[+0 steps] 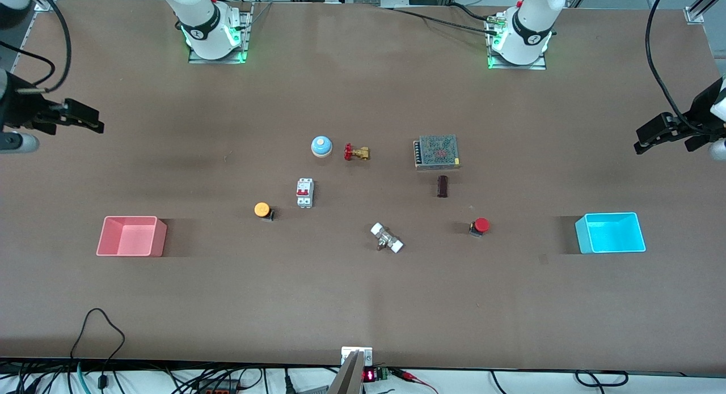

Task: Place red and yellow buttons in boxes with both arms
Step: 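Lower the right gripper to the yellow button while the left gripper reaches the red button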

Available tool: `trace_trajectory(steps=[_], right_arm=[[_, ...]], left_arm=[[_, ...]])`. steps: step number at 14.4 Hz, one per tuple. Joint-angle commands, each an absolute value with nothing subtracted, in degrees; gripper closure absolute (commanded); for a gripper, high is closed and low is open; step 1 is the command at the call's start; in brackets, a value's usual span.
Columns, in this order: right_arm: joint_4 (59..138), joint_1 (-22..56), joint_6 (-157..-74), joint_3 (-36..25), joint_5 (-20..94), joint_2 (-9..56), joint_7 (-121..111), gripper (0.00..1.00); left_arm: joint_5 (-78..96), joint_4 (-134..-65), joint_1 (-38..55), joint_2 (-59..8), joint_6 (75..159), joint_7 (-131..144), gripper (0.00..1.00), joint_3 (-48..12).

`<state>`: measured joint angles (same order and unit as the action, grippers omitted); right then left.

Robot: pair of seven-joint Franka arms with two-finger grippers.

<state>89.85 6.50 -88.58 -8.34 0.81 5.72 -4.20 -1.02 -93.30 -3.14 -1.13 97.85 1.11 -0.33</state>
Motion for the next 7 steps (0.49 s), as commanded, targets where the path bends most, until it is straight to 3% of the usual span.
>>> trace_trajectory(steps=[1, 7], right_arm=[[90.09, 9.39, -92.88, -8.09, 0.26, 8.34, -3.43, 0.00], [90.09, 15.55, -100.36, -8.09, 1.49, 16.60, 0.34, 0.00]], left_arm=[[-1.32, -93.69, -3.25, -1.75, 97.56, 1.23, 0.00, -0.79], [1.41, -92.90, -1.94, -11.59, 101.60, 4.21, 0.00, -4.47]])
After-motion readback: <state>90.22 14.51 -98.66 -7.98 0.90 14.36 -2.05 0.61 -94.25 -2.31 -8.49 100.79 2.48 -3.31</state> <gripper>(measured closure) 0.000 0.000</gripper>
